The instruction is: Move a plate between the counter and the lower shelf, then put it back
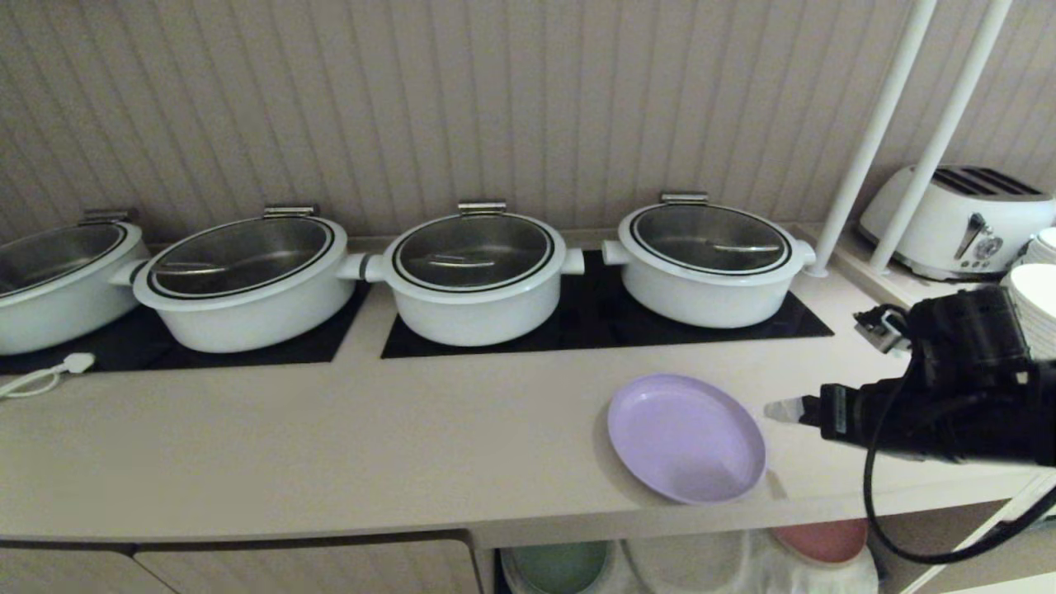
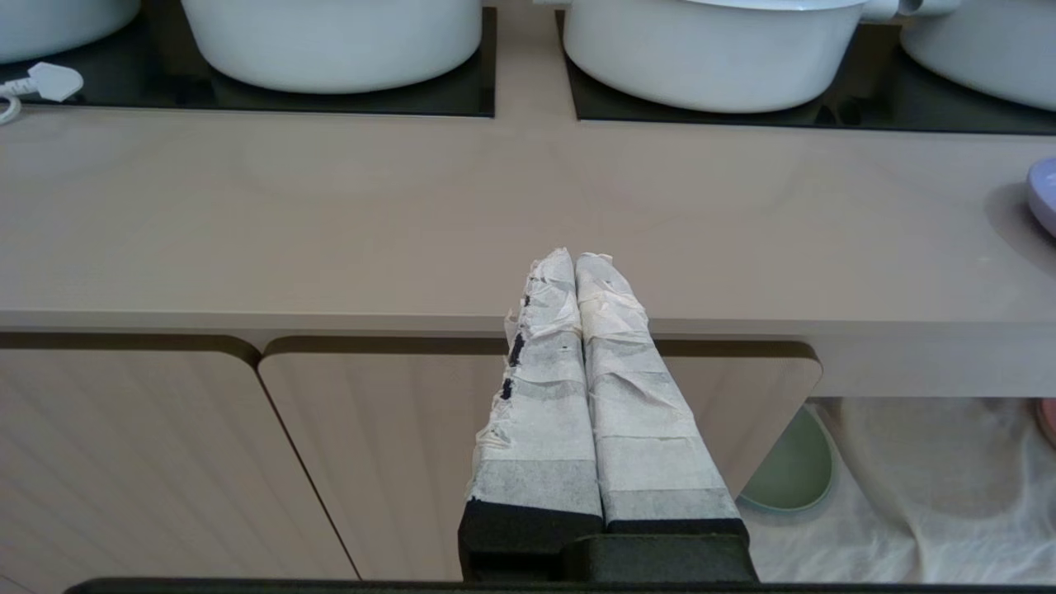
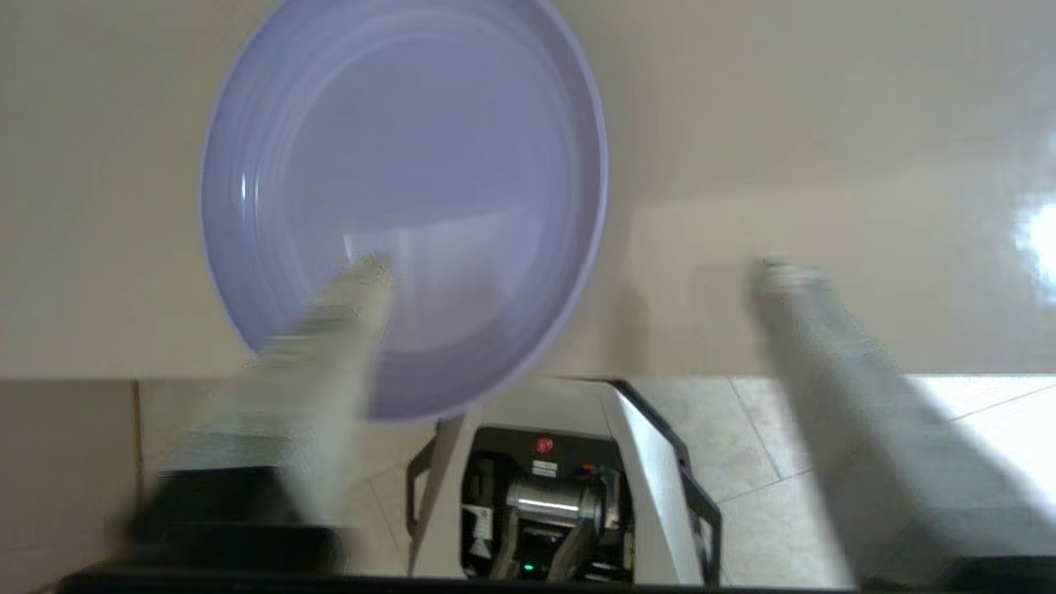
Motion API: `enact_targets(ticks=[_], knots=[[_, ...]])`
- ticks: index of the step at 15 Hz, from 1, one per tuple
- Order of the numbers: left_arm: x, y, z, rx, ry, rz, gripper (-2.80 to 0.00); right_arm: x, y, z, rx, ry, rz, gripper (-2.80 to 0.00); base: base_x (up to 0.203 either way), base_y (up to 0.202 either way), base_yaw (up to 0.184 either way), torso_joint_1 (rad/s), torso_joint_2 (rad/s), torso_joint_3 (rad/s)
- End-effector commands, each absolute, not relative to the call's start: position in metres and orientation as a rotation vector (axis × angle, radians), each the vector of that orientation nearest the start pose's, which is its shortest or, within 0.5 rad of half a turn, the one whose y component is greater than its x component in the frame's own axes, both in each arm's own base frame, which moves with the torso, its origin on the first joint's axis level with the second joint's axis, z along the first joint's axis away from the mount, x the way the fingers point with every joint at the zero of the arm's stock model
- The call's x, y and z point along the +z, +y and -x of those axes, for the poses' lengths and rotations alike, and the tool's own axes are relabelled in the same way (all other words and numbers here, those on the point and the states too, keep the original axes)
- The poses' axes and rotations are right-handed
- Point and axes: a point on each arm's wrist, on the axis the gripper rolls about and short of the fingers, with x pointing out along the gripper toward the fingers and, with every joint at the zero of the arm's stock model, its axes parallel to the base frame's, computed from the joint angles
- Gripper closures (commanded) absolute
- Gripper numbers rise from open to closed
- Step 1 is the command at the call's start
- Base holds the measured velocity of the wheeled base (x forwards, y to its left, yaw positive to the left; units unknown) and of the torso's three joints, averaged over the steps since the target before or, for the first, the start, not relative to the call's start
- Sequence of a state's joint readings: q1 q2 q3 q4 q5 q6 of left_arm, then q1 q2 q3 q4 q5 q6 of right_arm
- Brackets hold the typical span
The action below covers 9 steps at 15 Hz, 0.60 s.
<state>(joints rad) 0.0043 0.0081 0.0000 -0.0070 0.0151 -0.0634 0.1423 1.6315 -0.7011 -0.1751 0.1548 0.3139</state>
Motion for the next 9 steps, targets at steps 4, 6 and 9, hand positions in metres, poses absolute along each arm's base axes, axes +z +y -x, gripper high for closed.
enact_targets(ticks=[4, 6, 9], knots=[[0.076, 0.0, 0.022, 0.02, -0.002, 0.064, 0.0, 0.143, 0.039, -0.245, 0.171, 0.763, -0.299, 0.0, 0.0, 0.0, 0.0, 0.0, 0.0, 0.0], [0.076, 0.0, 0.023, 0.02, -0.004, 0.064, 0.0, 0.148, 0.038, -0.241, 0.174, 0.744, -0.298, 0.0, 0.0, 0.0, 0.0, 0.0, 0.0, 0.0], [0.076, 0.0, 0.023, 0.02, -0.007, 0.064, 0.0, 0.153, 0.036, -0.229, 0.178, 0.717, -0.298, 0.0, 0.0, 0.0, 0.0, 0.0, 0.0, 0.0]])
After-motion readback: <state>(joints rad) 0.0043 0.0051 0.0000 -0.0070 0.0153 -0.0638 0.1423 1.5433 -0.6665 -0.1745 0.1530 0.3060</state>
